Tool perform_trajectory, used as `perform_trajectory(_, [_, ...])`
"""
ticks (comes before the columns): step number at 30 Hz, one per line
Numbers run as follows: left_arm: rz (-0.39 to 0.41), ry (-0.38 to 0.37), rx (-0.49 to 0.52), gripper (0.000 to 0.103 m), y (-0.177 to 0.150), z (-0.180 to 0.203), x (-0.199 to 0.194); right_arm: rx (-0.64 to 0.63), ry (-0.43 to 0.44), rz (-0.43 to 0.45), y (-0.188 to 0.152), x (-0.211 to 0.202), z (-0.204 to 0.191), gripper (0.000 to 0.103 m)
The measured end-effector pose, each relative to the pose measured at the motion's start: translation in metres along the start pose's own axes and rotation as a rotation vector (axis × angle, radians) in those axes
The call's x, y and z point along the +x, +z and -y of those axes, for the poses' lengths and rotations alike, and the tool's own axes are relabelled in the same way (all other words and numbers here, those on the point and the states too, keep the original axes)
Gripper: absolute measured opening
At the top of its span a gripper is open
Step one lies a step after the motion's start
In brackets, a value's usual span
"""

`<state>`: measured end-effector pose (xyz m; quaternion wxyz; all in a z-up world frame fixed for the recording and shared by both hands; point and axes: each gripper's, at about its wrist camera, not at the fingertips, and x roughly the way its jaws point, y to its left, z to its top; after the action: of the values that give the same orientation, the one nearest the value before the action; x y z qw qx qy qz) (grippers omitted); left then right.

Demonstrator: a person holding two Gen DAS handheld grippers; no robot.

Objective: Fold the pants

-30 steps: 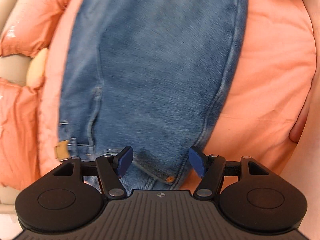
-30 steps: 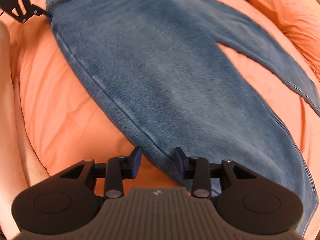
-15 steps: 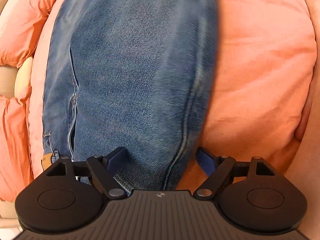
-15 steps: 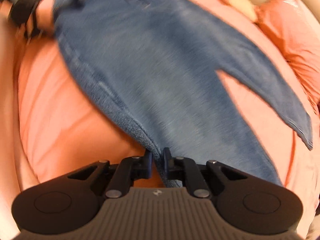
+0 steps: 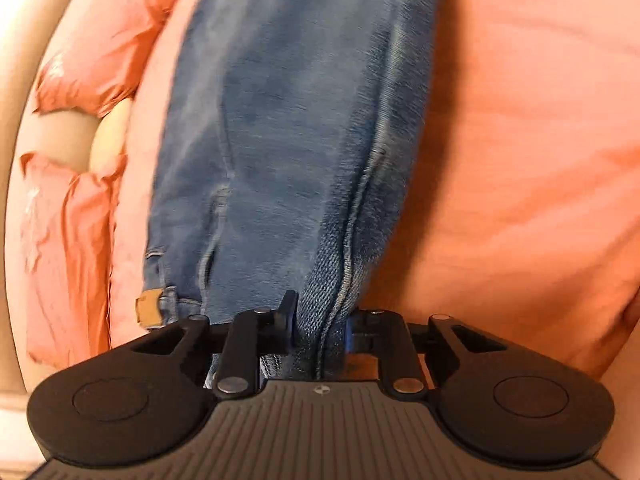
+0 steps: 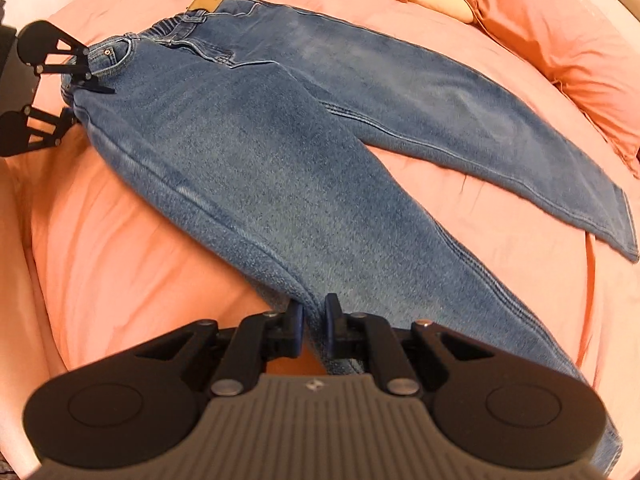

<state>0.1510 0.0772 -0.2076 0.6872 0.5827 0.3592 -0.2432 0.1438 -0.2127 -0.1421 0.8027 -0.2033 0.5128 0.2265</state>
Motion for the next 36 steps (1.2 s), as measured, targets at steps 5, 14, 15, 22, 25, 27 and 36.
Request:
perform_trajectory(5, [-0.01, -0.005, -0.179, 0.022, 0.014, -0.034, -0.017, 0.037, 0.03, -0.012, -0.01, 0.001, 0.006, 0.015])
perform_trajectory(14, [-0.063, -0.015, -0.338, 0.022, 0.034, -0.064, -0.028, 0.002, -0.083, -0.169, -0.057, -0.007, 0.045, 0.045])
perform_trajectory(15, [-0.068, -0.017, -0.344, 0.022, 0.036, -0.066, -0.028, -0.006, -0.106, -0.196, -0.064, -0.006, 0.053, 0.045])
perform_trajectory(22, [-0.092, -0.026, -0.348, 0.022, 0.038, -0.072, -0.024, 0.009, -0.153, -0.349, -0.108, 0.002, 0.115, 0.049])
perform_trajectory(25, [-0.104, -0.022, -0.335, 0.022, 0.039, -0.069, -0.023, 0.028, -0.152, -0.387, -0.128, 0.0, 0.14, 0.049])
perform_trajectory(27, [-0.112, -0.027, -0.34, 0.022, 0.039, -0.069, -0.023, 0.04, -0.155, -0.417, -0.141, 0.0, 0.154, 0.049])
perform_trajectory(36, [-0.137, -0.027, -0.322, 0.022, 0.042, -0.067, -0.019, 0.071, -0.27, -0.488, -0.206, -0.005, 0.21, 0.04])
